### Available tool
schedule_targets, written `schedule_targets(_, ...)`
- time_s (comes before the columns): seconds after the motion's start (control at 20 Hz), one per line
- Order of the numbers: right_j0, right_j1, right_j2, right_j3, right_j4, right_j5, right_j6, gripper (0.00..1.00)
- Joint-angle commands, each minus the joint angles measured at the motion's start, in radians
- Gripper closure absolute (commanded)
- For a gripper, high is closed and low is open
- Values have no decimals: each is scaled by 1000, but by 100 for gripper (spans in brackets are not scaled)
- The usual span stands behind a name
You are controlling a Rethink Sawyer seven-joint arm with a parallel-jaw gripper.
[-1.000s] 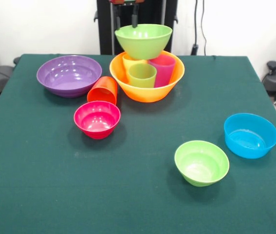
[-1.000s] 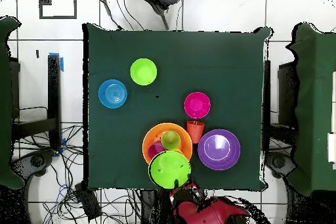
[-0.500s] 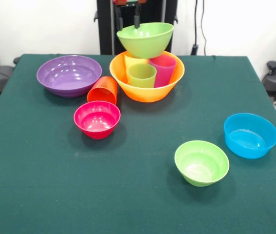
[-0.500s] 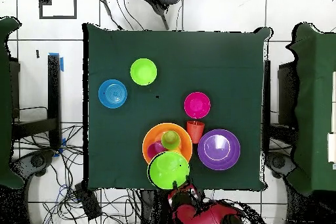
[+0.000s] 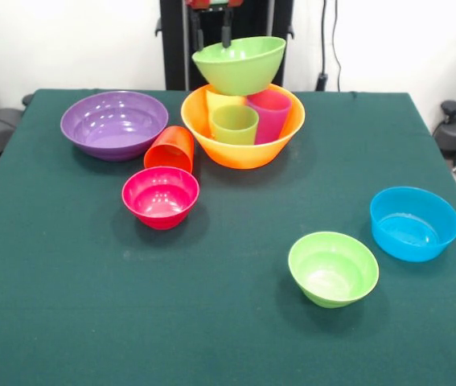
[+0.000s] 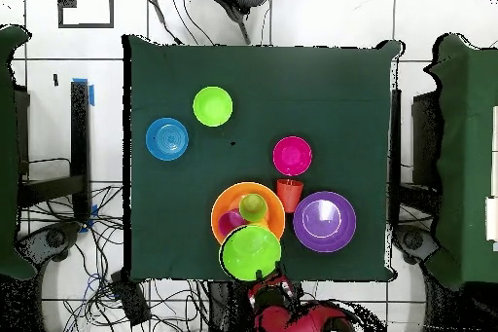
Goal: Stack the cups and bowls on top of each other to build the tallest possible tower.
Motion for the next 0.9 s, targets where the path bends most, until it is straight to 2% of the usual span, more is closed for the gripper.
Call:
schedule_targets(0.05,50,71,-15,-115,64,-43,27,0)
schedule_targets(0.5,68,2,-45,-124,57,-26,40,0)
schedule_targets(0.7,62,-44,-32,-130,30,14,58,0)
schedule_targets(0.9,64,-52,-38,-132,35,9,57,0)
